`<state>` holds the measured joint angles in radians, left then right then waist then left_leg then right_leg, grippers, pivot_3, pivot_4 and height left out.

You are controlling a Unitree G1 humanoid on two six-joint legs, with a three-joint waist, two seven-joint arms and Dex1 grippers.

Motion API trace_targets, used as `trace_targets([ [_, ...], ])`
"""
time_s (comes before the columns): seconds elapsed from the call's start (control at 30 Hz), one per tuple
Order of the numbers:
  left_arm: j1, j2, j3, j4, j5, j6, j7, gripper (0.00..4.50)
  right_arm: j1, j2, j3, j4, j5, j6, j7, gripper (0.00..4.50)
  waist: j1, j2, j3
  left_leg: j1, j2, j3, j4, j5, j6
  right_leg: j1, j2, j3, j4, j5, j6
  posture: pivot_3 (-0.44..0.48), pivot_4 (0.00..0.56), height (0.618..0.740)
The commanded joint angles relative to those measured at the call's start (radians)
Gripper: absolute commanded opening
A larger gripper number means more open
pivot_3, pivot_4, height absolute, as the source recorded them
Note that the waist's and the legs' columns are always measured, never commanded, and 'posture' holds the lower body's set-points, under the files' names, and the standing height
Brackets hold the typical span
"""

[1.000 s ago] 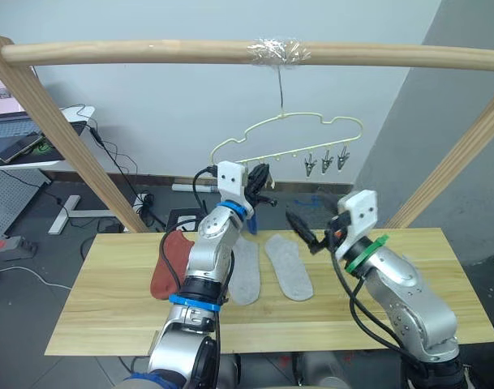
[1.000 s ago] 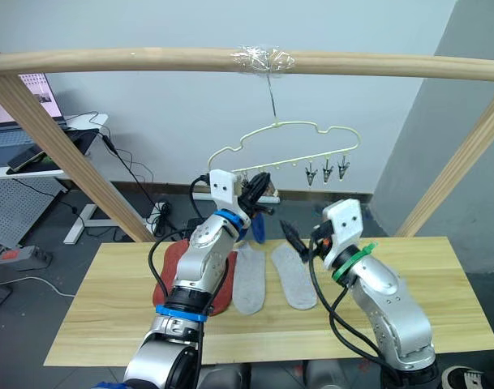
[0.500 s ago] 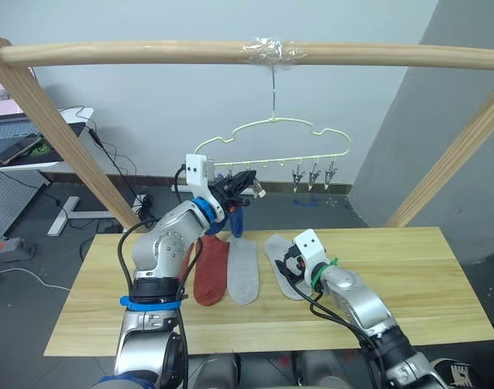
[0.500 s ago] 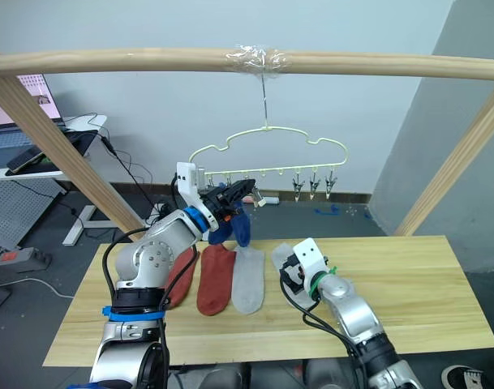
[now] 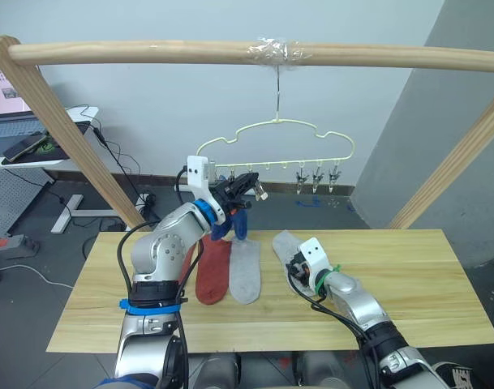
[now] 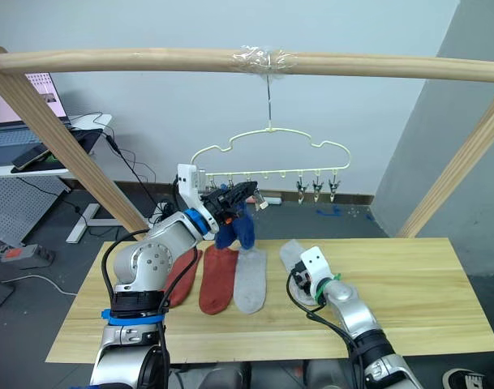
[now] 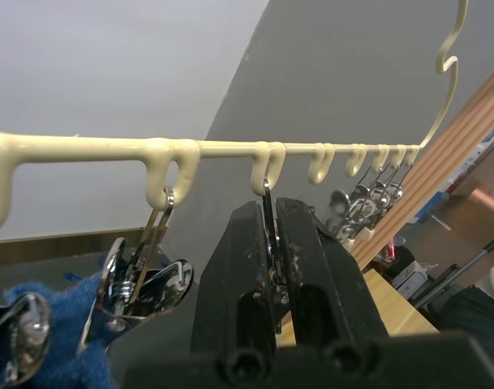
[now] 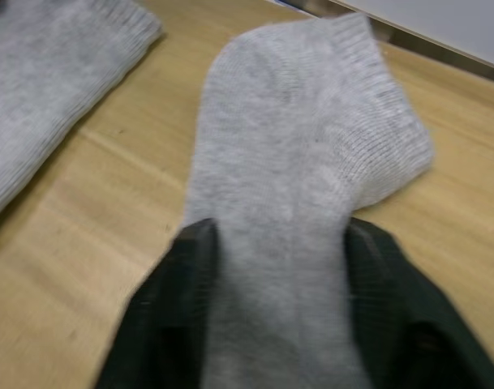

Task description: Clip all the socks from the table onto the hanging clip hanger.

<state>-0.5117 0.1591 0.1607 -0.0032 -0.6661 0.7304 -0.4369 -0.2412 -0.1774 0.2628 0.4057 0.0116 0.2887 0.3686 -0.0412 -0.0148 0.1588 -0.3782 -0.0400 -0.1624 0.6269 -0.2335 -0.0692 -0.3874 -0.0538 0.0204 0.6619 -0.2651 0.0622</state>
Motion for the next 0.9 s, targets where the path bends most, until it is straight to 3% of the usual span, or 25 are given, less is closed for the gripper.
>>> trace_targets([
  [0.03, -0.004, 0.001, 0.008, -0.017, -0.002, -0.028, -0.005, 0.0, 0.037, -0.022, -0.004, -0.051, -0.003, -0.003, 0.041, 0.66, 0.0, 0.0, 0.0, 0.0, 0.0, 0.0, 0.0, 0.0, 0.0, 0.0, 0.0, 0.0, 0.0, 0.0, 0.0, -0.001, 0.126, 0.74],
  [0.1, -0.008, -0.003, 0.006, -0.006, -0.002, -0.03, -0.007, 0.0, 0.063, -0.032, -0.017, -0.114, 0.018, -0.002, 0.066, 0.02, 0.001, 0.0, 0.0, 0.0, 0.0, 0.0, 0.0, 0.0, 0.0, 0.0, 0.0, 0.0, 0.0, 0.0, 0.0, -0.008, 0.13, 0.74],
  [0.27, -0.009, -0.001, 0.016, 0.001, -0.019, -0.017, -0.011, 0.0, 0.124, -0.056, -0.054, -0.344, 0.095, 0.005, 0.137, 0.02, -0.003, 0.0, 0.001, -0.001, 0.0, 0.0, 0.0, 0.0, 0.0, -0.001, 0.0, 0.0, -0.001, 0.0, 0.0, -0.017, 0.136, 0.74],
  [0.37, -0.011, -0.003, 0.028, 0.016, -0.022, -0.021, -0.012, 0.0, 0.18, -0.06, -0.104, -0.544, 0.239, 0.087, 0.204, 0.02, -0.002, 0.0, 0.001, -0.001, 0.0, 0.0, 0.0, 0.0, 0.0, -0.001, 0.0, 0.0, 0.0, 0.0, 0.0, -0.027, 0.14, 0.74],
  [0.53, -0.008, 0.003, 0.035, 0.023, -0.041, -0.003, -0.025, 0.0, 0.235, -0.072, -0.139, -0.735, 0.412, 0.197, 0.269, 0.02, -0.001, 0.0, 0.001, -0.001, 0.0, 0.0, 0.0, 0.0, 0.0, -0.001, 0.0, 0.0, -0.001, 0.0, 0.0, -0.027, 0.14, 0.74],
  [0.9, -0.012, -0.012, 0.041, -0.011, -0.116, 0.052, -0.019, 0.0, 0.251, -0.027, -0.148, -0.81, 0.591, 0.32, 0.245, 0.02, 0.0, 0.0, 0.001, -0.002, 0.0, 0.0, 0.0, 0.0, 0.0, -0.001, 0.0, -0.001, -0.002, 0.0, 0.0, -0.03, 0.146, 0.74],
])
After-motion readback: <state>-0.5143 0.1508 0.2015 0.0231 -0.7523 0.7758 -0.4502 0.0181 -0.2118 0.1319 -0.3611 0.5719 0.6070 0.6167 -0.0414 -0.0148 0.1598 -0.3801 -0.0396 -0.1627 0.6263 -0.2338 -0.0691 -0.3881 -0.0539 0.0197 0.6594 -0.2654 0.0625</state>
